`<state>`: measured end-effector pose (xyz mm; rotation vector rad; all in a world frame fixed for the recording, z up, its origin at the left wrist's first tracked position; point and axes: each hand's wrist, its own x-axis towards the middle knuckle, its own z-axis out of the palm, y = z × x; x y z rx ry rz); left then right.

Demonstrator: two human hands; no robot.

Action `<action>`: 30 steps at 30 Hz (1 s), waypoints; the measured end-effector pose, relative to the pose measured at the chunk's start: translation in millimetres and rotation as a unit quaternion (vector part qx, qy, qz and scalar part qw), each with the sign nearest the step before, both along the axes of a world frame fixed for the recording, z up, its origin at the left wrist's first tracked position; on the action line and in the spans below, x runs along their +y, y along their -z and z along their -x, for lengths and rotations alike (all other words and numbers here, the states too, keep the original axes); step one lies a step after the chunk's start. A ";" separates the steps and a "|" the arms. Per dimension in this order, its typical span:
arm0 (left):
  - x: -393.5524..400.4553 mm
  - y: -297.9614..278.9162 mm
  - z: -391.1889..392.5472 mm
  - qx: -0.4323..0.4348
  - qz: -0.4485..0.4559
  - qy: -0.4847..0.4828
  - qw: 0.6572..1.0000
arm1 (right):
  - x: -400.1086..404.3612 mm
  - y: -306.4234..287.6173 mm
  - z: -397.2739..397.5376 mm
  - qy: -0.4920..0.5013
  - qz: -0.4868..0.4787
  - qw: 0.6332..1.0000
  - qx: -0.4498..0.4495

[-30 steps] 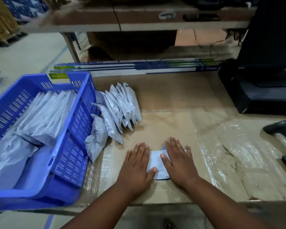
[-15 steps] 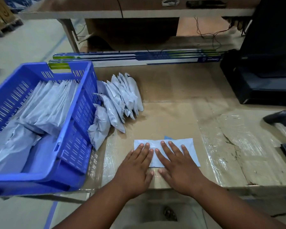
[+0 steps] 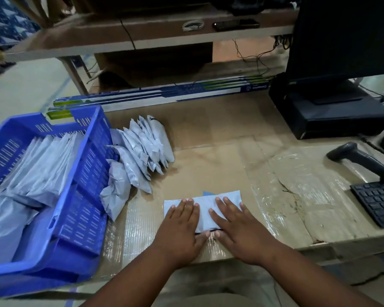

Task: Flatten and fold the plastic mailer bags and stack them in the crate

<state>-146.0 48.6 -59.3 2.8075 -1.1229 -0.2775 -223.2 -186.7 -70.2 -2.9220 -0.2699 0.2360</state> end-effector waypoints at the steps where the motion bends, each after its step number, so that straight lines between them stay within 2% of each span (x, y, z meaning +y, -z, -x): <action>1: -6.2 -1.5 2.0 -0.014 0.010 0.006 1.000 | 0.9 0.5 -2.1 -0.005 0.002 1.000 0.011; 3: -12.8 2.9 5.9 -0.036 0.033 0.046 0.998 | -4.9 -5.5 -8.7 -0.029 -0.023 0.999 0.037; 5: -13.2 10.5 7.0 -0.025 0.032 0.071 0.997 | -24.5 -16.9 -14.2 -0.050 -0.098 0.992 0.067; 7: -13.4 15.5 3.9 -0.017 0.017 0.080 0.996 | -49.9 -24.8 -15.0 -0.030 -0.153 0.986 0.066; 12: -4.9 16.9 -0.7 -0.028 0.066 0.096 0.993 | -64.7 5.7 9.1 -0.062 0.030 0.998 0.004; 15: 5.6 16.0 2.2 -0.094 0.133 0.046 0.986 | -51.9 7.4 8.1 0.012 0.008 0.998 -0.068; 18: 1.7 12.6 -2.1 -0.140 0.124 0.041 0.981 | -16.2 -5.9 -13.0 0.016 -0.003 0.990 -0.143; 20: -5.5 17.3 -8.7 -0.122 0.098 0.042 0.987 | 17.2 -1.4 -28.1 -0.021 -0.010 0.993 -0.115; 23: -7.6 30.7 -14.3 -0.100 0.085 0.028 0.991 | 36.8 12.8 -38.8 -0.024 0.001 0.997 -0.078; 26: 7.5 38.6 -16.0 -0.110 0.083 0.019 0.990 | 24.4 18.1 -33.8 -0.020 -0.005 0.997 -0.072; 30: 33.3 38.2 -17.6 -0.084 0.035 -0.059 0.994 | -2.4 23.3 -24.9 0.020 -0.004 0.999 -0.049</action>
